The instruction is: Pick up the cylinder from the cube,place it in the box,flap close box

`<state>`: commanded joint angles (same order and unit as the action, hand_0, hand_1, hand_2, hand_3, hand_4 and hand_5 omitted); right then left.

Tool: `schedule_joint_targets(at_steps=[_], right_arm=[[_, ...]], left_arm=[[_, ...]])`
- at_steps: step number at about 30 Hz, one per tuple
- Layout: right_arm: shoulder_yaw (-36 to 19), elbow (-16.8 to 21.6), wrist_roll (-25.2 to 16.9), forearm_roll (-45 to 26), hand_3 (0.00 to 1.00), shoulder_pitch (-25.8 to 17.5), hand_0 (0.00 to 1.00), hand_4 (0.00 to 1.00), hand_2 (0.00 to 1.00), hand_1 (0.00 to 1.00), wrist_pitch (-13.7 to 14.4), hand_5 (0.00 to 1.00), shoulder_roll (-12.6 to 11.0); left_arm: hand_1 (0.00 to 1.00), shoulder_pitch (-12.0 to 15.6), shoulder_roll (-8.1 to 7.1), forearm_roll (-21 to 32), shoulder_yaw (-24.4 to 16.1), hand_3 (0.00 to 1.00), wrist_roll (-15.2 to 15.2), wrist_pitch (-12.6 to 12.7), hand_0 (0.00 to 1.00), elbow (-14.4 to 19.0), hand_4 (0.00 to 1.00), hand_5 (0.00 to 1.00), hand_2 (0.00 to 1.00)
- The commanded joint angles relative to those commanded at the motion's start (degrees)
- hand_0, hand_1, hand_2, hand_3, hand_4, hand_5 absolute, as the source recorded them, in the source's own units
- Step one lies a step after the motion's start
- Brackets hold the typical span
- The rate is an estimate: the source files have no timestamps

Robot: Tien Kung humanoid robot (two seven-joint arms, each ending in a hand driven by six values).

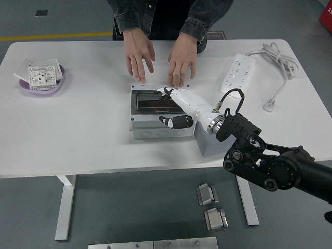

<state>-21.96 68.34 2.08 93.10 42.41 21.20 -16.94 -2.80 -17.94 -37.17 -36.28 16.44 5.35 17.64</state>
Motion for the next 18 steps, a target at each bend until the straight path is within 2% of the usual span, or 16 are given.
schedule_joint_targets(at_steps=[6, 8, 13, 18], right_arm=[[-3.44, 0.58, -0.21, 0.14, 0.833, -2.70, 0.687, 0.705, 0.701, 0.681, 0.56, 0.134, -0.83], [-5.84, 1.45, -0.31, 0.92, 0.833, -4.94, 0.687, 0.705, 0.701, 0.681, 1.03, 0.134, -1.37], [-13.48, 6.47, -1.61, 2.11, 0.832, -12.11, 0.686, 0.703, 0.700, 0.680, 2.72, 0.132, -2.69], [-21.25, 10.87, -5.34, -2.62, 0.831, -19.52, 0.672, 0.702, 0.696, 0.677, 4.50, 0.133, -3.62]], left_arm=[[0.709, 0.05, -0.06, 0.22, 0.21, 0.787, -0.01, 0.00, 0.711, -0.11, 0.748, 0.293, 0.583], [0.709, 0.18, -0.03, 0.39, 0.41, 0.787, 0.02, 0.00, 0.711, -0.23, 0.748, 0.293, 0.583], [0.709, 0.83, 0.02, 1.25, 1.06, 0.787, 0.05, 0.07, 0.711, -0.80, 0.749, 0.293, 0.582], [0.709, 1.21, 0.09, 1.66, 1.23, 0.787, 0.06, 0.11, 0.711, -1.15, 0.749, 0.293, 0.582]])
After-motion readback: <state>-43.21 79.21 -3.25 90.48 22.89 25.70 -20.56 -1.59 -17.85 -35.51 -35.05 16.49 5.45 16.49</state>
